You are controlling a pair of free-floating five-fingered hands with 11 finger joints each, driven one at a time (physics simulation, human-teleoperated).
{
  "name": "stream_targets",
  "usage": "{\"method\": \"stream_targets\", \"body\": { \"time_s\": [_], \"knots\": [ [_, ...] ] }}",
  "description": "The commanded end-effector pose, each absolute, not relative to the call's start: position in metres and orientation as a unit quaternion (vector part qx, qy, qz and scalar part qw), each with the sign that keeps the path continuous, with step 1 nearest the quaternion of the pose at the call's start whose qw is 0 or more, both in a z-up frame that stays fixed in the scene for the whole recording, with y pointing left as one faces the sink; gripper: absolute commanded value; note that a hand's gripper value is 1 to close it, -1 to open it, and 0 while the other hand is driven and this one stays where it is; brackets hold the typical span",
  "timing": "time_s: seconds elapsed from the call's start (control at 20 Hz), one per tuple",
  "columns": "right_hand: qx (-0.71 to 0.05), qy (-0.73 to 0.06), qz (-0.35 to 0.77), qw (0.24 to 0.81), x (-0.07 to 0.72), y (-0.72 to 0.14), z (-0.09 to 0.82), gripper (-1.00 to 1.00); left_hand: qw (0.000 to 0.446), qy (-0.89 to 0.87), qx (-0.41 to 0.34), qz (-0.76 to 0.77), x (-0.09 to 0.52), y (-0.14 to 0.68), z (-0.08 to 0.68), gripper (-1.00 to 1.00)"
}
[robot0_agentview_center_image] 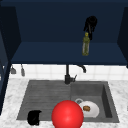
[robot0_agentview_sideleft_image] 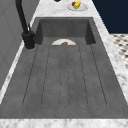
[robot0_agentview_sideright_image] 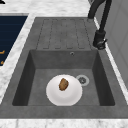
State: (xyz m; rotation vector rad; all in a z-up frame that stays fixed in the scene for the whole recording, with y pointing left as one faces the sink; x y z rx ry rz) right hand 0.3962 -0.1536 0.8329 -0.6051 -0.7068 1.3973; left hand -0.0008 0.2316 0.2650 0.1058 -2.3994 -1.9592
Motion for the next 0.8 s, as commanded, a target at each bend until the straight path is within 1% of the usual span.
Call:
{"method": "stream_targets", "body": {
  "time_s": [0.0,0.15,0.55,0.75],
  "knots": [
    [-0.286,-0.319,0.62,0.657,0.402,-0.159,0.852,-1.0,0.021,-0.774,0.034,-0.632,-0.001,0.232,0.265,0.0],
    [-0.266,-0.311,0.628,0.662,0.424,-0.16,0.852,-1.0,0.021,-0.774,0.034,-0.632,-0.001,0.232,0.265,0.0],
    [-0.265,-0.309,0.631,0.66,0.487,-0.161,0.825,-1.0,0.021,-0.774,0.034,-0.632,-0.001,0.232,0.265,0.0],
    [-0.258,-0.301,0.635,0.663,0.505,-0.161,0.812,-1.0,0.021,-0.774,0.034,-0.632,-0.001,0.232,0.265,0.0]
  ]
}}
